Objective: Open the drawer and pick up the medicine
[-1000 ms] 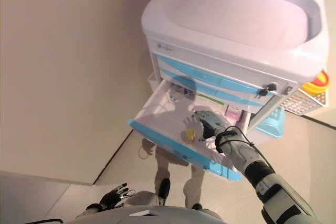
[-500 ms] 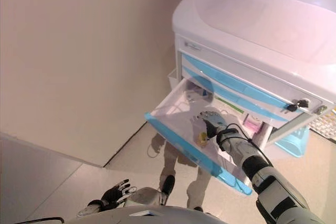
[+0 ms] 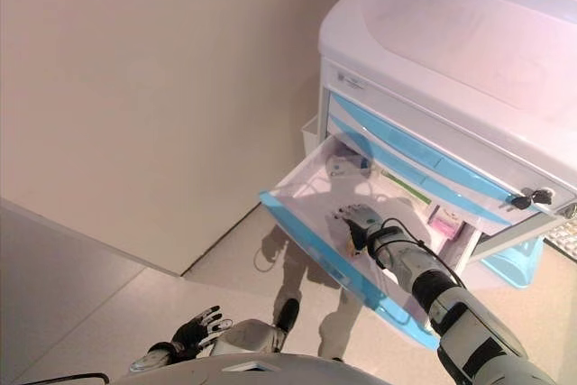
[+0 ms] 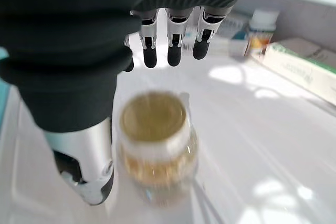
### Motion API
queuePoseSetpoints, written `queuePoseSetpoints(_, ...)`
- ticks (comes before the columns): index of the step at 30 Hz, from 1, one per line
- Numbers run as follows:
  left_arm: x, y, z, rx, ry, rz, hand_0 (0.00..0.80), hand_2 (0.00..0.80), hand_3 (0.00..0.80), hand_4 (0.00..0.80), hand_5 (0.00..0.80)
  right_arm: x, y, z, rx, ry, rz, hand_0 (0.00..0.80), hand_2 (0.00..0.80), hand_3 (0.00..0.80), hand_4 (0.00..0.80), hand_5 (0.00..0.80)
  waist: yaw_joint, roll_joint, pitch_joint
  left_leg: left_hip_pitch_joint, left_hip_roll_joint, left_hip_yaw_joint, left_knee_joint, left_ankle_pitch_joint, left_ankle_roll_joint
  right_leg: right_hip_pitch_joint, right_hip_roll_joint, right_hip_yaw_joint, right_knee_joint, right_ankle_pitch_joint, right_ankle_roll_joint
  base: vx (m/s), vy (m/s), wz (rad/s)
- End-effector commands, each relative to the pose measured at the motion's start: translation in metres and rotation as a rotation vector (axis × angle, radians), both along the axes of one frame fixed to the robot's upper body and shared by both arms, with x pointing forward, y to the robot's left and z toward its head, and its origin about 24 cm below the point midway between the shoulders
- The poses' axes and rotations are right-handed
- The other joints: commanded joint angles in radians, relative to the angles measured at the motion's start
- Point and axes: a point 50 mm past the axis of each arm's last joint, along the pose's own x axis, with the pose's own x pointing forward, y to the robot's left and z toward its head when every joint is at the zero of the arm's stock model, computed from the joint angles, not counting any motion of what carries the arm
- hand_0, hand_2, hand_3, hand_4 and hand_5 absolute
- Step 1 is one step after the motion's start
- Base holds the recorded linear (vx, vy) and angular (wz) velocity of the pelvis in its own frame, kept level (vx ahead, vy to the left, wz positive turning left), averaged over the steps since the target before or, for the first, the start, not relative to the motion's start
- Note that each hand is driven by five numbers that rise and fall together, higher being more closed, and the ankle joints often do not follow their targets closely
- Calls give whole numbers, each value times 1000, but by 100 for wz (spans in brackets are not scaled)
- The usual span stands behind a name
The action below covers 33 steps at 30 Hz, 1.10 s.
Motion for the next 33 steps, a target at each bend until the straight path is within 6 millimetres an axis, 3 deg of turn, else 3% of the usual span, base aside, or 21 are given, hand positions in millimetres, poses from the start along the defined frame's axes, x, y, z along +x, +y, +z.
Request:
queuePoseSetpoints(1,-5,-5,-4,25,40,-109,0,0,0,0,0,17,21,18,8,-70,65,0,0,0,0,0,34,-20,-11,34,15,33,19,-111,-38,-67,-55,30,94,32,30,9,-14,8)
queuePoseSetpoints(18,-2,-5,-2,16,31,-144,0,0,0,0,0,13,-4,4,-59,-111,-122,0,0,0,0,0,37,-1,-9,9,5,30,27,-89,-25,-83,-62,13,93,58,31,-13,8,2)
queuePoseSetpoints(33,-1,-9,-4,14,37,-151,0,0,0,0,0,11,-8,-1,-47,-125,-188,0,0,0,0,0,32,4,-15,13,4,30,22,-89,-25,-81,-62,14,89,60,31,0,0,0)
